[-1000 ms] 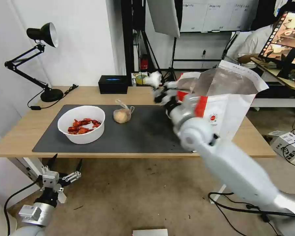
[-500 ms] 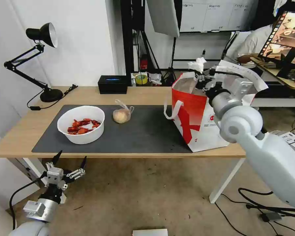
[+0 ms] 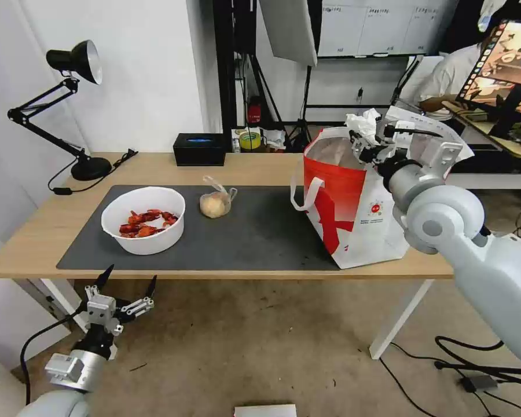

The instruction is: Pick up the trash from the table and place it into the takeout bag.

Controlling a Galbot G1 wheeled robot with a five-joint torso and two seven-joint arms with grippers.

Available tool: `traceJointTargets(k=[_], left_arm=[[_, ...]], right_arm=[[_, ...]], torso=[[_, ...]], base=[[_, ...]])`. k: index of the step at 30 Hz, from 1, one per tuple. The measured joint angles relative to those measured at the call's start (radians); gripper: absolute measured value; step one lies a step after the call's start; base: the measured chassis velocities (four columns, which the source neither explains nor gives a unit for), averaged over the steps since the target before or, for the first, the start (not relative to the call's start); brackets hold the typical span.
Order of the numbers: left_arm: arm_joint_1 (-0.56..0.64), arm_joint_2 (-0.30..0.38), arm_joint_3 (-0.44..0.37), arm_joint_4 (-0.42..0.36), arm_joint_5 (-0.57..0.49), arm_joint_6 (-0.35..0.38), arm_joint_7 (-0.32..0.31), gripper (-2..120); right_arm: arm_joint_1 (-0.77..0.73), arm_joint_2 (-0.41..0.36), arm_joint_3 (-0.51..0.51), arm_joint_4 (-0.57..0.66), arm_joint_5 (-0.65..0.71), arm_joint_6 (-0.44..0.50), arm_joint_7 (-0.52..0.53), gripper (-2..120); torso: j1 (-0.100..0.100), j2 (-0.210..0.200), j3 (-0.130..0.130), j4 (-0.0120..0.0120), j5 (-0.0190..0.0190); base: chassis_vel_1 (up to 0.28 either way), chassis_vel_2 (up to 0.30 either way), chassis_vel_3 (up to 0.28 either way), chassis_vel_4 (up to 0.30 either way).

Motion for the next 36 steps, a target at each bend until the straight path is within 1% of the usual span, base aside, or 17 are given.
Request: traceJointTargets(k=[1,2,3,4,5,6,8,9,11,12,15,24,28,30,31,33,36], left_arm=[[0.000,0.001,0.000,0.000,0.000,0.000,0.000,100],[0.000,0.001,0.000,0.000,0.000,0.000,0.000,100],[0.000,0.001,0.000,0.000,0.000,0.000,0.000,100],[0.000,0.001,0.000,0.000,0.000,0.000,0.000,100],[0.000,0.001,0.000,0.000,0.000,0.000,0.000,100],[0.000,0.001,0.001,0.000,0.000,0.000,0.000,100],[0.000,0.000,0.003,0.000,0.000,0.000,0.000,100],[0.000,0.000,0.003,0.000,0.000,0.000,0.000,100],[0.001,0.000,0.004,0.000,0.000,0.000,-0.001,100],[0.001,0.000,0.005,0.000,0.000,0.000,0.000,100],[0.001,0.000,0.006,-0.001,0.001,0.000,0.000,100],[-0.002,-0.003,0.017,-0.002,0.004,0.000,-0.001,100],[-0.005,-0.003,0.018,-0.006,0.004,0.000,-0.001,100],[-0.007,-0.003,0.016,-0.008,0.003,0.000,-0.001,100],[-0.007,-0.003,0.016,-0.008,0.003,0.000,-0.001,100],[-0.010,-0.001,0.014,-0.010,0.002,0.001,-0.002,100],[-0.012,-0.001,0.013,-0.010,0.001,0.001,-0.003,100]], right_arm=[[-0.001,-0.002,0.000,0.001,0.000,-0.004,0.000,61],[-0.001,-0.002,0.000,0.001,0.000,-0.004,0.000,61],[-0.004,-0.004,0.000,0.003,0.000,-0.009,0.000,68],[-0.005,-0.005,-0.001,0.004,0.001,-0.012,0.000,70],[-0.005,-0.005,-0.001,0.004,0.001,-0.012,0.000,70],[-0.007,-0.007,-0.001,0.005,0.001,-0.017,0.000,78],[-0.008,-0.012,-0.001,0.005,0.000,-0.022,-0.001,87],[-0.008,-0.012,-0.001,0.005,0.000,-0.022,-0.001,87],[-0.009,-0.016,-0.001,0.006,0.000,-0.026,-0.001,96],[-0.010,-0.019,-0.001,0.006,-0.001,-0.029,-0.002,98],[-0.012,-0.023,-0.002,0.006,-0.002,-0.032,-0.002,100],[-0.026,-0.041,0.004,0.018,-0.003,-0.030,-0.008,100],[-0.027,-0.050,0.015,0.031,0.004,0.009,-0.041,100],[-0.027,-0.056,0.016,0.055,0.008,0.049,-0.077,100],[-0.027,-0.056,0.016,0.055,0.008,0.049,-0.077,100],[-0.031,-0.063,0.011,0.084,0.003,0.083,-0.116,100],[-0.043,-0.069,0.009,0.104,-0.018,0.106,-0.156,100]], torso=[[0.000,0.000,0.000,0.0001,0.0000],[0.000,0.000,0.000,0.0001,0.0000],[0.000,0.000,0.000,0.0001,-0.0001],[0.000,0.000,0.000,0.0000,0.0000],[0.000,0.000,0.000,0.0000,0.0000],[0.000,0.000,0.000,0.0000,0.0000],[0.000,0.000,0.000,0.0000,-0.0001],[0.000,0.000,0.000,0.0000,-0.0001],[0.000,0.000,0.000,0.0001,0.0000],[0.000,0.000,0.000,0.0000,0.0000],[0.000,0.000,0.000,0.0001,-0.0001],[0.000,0.000,0.000,0.0000,-0.0001],[0.000,0.000,0.000,0.0000,0.0000],[0.000,0.000,0.000,0.0000,0.0000],[0.000,0.000,0.000,0.0000,0.0000],[0.000,0.000,0.000,0.0001,-0.0002],[0.000,0.000,0.000,0.0002,-0.0001]], base=[[0.000,0.000,0.000,0.000],[0.000,0.000,0.000,0.000],[0.000,0.000,0.000,0.000],[0.000,0.000,0.000,0.000],[0.000,0.000,0.000,0.000],[0.000,0.000,0.000,0.000],[0.000,0.000,0.000,0.000],[0.000,0.000,0.000,0.000],[0.000,0.000,0.000,0.000],[0.000,0.000,0.000,0.000],[0.000,0.000,0.000,0.000],[0.000,0.000,0.000,0.000],[0.000,0.000,0.000,0.000],[0.000,0.000,0.000,0.000],[0.000,0.000,0.000,0.000],[0.000,0.000,0.000,0.000],[0.000,0.000,0.000,0.000]])
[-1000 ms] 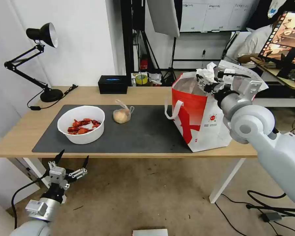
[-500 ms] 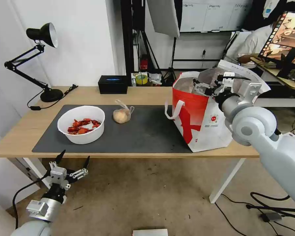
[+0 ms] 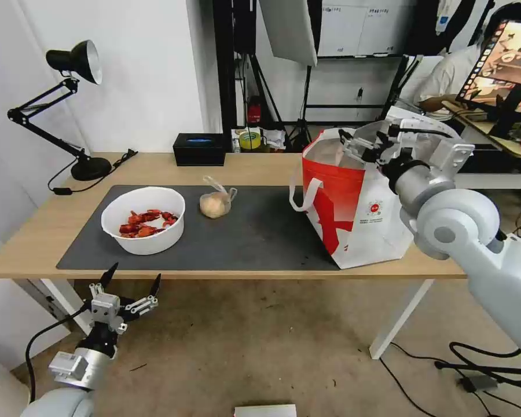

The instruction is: Pick up the trash from the table and place it into the takeout bag.

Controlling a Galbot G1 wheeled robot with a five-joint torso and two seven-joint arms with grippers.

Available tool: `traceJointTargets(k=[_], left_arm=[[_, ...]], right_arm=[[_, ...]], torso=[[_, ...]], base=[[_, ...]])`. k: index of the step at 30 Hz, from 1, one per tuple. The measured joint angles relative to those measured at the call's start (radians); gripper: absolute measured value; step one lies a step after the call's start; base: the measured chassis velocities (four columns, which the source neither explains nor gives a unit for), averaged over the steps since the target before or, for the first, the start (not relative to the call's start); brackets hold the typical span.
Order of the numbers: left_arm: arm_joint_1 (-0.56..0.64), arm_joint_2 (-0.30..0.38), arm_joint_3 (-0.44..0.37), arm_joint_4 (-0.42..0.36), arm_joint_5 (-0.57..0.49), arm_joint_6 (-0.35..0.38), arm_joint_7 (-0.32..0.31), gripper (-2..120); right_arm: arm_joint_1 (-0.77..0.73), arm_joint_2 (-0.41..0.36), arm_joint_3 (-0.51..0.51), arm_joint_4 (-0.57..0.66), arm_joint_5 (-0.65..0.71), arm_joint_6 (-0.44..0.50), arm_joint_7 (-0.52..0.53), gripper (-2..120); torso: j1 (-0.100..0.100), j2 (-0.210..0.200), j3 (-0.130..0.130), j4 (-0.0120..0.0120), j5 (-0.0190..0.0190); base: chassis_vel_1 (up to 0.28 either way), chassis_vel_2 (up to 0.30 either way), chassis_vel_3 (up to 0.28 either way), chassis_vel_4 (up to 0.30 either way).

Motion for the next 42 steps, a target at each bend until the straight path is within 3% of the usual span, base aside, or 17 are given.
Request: traceJointTargets(k=[2,3,6,17,24,27,30,42], left_arm=[[-0.006,-0.001,0.000,0.000,-0.002,0.001,-0.003,100],[-0.006,-0.001,0.000,0.000,-0.002,0.001,-0.003,100],[-0.015,-0.001,0.002,0.001,-0.005,0.002,-0.018,100],[-0.038,0.009,0.012,0.013,-0.010,0.002,-0.022,100],[-0.042,0.009,0.022,0.024,-0.010,0.002,-0.022,100],[-0.039,0.006,0.023,0.030,-0.009,-0.003,-0.021,100],[-0.036,0.002,0.023,0.031,-0.007,-0.007,-0.020,100],[-0.013,-0.013,0.020,0.036,0.005,-0.021,-0.018,100]], right_arm=[[-0.047,-0.016,0.015,0.026,-0.054,0.044,-0.098,100],[-0.047,-0.016,0.015,0.026,-0.054,0.044,-0.098,100],[-0.195,-0.042,0.078,0.074,-0.121,0.117,-0.218,100],[-0.516,-0.049,0.229,0.180,-0.231,0.198,-0.288,100],[-0.767,0.016,0.351,0.215,-0.355,0.260,-0.299,100],[-0.940,0.092,0.394,0.204,-0.485,0.337,-0.313,100],[-1.018,0.145,0.398,0.185,-0.558,0.378,-0.314,100],[-1.155,0.307,0.366,0.046,-0.727,0.479,-0.299,100]], torso=[[0.000,0.000,0.000,0.0000,0.0000],[0.000,0.000,0.000,0.0000,0.0000],[0.000,0.000,0.000,-0.0001,0.0001],[0.000,0.000,0.000,-0.0001,0.0000],[0.000,0.000,0.000,-0.0002,0.0003],[0.000,0.000,0.000,-0.0002,0.0001],[0.000,0.000,0.000,-0.0002,0.0002],[0.000,0.000,0.000,-0.0002,0.0001]], base=[[0.000,0.000,0.000,0.000],[0.000,0.000,0.000,0.000],[0.000,0.000,0.000,0.000],[0.000,0.000,0.000,0.000],[0.000,0.000,0.000,0.000],[0.000,0.000,0.000,0.000],[0.000,0.000,0.000,0.000],[0.000,0.000,0.000,0.000]])
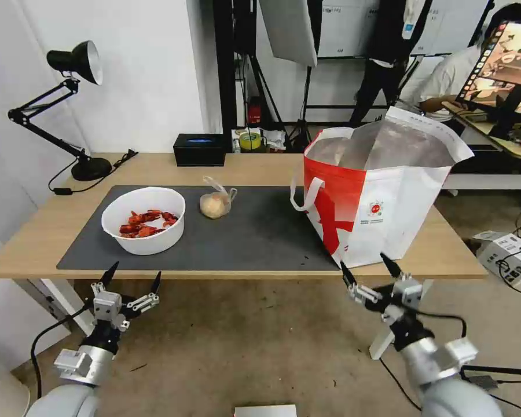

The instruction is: Pick up the trash from the table and place it into the takeout bag.

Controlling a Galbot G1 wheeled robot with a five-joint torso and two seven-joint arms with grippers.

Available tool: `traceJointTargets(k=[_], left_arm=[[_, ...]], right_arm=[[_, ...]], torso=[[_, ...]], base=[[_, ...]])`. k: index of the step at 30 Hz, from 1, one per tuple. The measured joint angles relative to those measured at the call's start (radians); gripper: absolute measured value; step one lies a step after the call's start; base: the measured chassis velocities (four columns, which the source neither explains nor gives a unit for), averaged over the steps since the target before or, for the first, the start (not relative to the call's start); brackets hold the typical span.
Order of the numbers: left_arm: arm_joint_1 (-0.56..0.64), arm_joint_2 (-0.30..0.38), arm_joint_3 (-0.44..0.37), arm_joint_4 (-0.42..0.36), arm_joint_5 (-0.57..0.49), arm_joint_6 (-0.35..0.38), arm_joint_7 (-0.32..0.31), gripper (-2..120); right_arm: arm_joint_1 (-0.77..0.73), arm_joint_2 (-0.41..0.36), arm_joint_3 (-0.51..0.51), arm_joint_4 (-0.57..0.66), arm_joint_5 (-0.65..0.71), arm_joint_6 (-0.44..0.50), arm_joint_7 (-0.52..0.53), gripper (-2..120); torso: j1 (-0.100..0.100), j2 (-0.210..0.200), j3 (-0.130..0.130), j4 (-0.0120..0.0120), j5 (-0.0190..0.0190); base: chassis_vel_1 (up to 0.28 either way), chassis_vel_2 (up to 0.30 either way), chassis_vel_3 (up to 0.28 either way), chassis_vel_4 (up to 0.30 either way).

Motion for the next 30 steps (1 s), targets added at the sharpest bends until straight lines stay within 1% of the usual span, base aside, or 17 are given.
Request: traceJointTargets(k=[5,8,30], left_arm=[[0.008,-0.004,-0.004,0.007,0.003,-0.008,0.002,100],[0.010,-0.004,-0.005,0.008,0.004,-0.010,0.002,100],[0.011,-0.008,0.001,0.006,0.011,-0.008,0.003,100]], right_arm=[[-0.015,0.031,-0.005,-0.021,-0.010,0.008,0.000,100],[-0.016,0.035,-0.006,-0.022,-0.013,0.009,0.000,100],[-0.007,0.030,-0.030,-0.024,-0.015,0.004,0.002,100]], torso=[[0.000,0.000,0.000,0.0001,-0.0001],[0.000,0.000,0.000,0.0001,-0.0001],[0.000,0.000,0.000,0.0001,0.0000]], base=[[0.000,0.000,0.000,0.000],[0.000,0.000,0.000,0.000],[0.000,0.000,0.000,0.000]])
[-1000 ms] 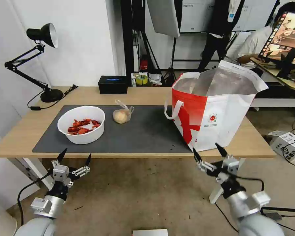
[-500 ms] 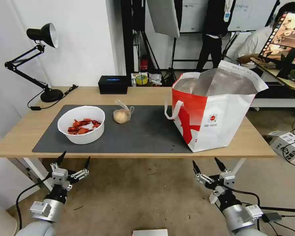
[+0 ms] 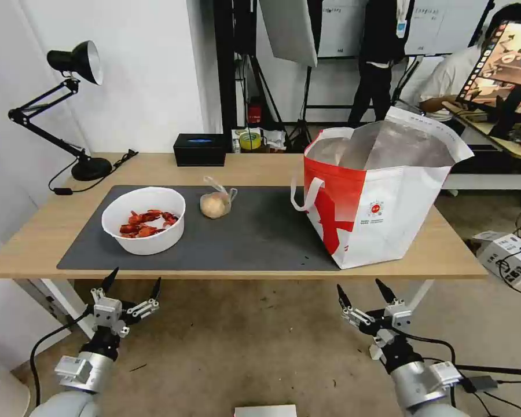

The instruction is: Pick up the trash from the table and place it into the takeout bag.

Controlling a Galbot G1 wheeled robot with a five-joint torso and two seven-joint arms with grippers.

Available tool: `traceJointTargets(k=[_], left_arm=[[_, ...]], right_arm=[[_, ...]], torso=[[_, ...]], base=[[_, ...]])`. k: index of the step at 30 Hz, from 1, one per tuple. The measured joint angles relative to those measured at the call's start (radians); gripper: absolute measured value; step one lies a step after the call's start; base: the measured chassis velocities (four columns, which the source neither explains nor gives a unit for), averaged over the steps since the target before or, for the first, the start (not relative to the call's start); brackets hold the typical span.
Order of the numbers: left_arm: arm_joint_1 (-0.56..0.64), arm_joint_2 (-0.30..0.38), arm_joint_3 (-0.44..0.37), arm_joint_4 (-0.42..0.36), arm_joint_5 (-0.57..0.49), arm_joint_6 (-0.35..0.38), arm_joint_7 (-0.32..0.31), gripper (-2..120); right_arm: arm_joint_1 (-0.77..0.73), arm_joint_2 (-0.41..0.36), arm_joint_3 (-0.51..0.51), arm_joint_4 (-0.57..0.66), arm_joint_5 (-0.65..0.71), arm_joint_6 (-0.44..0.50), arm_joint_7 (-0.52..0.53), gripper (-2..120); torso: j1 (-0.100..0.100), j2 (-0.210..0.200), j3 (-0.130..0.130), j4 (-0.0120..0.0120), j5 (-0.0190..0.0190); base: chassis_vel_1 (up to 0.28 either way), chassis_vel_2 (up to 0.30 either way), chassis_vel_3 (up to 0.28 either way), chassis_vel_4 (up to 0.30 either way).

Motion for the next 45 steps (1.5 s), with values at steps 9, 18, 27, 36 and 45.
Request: traceJointTargets(k=[9,18,27,36,45], left_arm=[[0.001,-0.001,-0.006,-0.001,0.000,0.000,0.000,100],[-0.005,0.003,-0.004,-0.002,-0.002,0.000,0.000,100],[-0.002,0.005,-0.015,-0.003,-0.003,0.001,0.000,100],[0.000,0.006,-0.024,-0.005,-0.006,0.004,-0.001,100],[0.018,0.005,-0.045,-0.010,-0.006,0.005,-0.001,100]], right_arm=[[0.004,-0.002,-0.019,0.000,-0.009,-0.002,-0.002,100],[0.051,-0.040,-0.090,-0.002,-0.020,-0.019,0.000,100],[0.243,-0.104,-0.221,0.003,0.024,-0.091,0.019,100],[0.510,-0.162,-0.414,-0.045,0.095,-0.174,0.034,100],[0.789,-0.144,-0.591,-0.156,0.177,-0.212,0.070,100]], torso=[[0.000,0.000,0.000,0.0000,0.0000],[0.000,0.000,0.000,0.0000,-0.0001],[0.000,0.000,0.000,0.0000,0.0000],[0.000,0.000,0.000,-0.0001,-0.0001],[0.000,0.000,0.000,-0.0001,-0.0001]], base=[[0.000,0.000,0.000,0.000],[0.000,0.000,0.000,0.000],[0.000,0.000,0.000,0.000],[0.000,0.000,0.000,0.000],[0.000,0.000,0.000,0.000]])
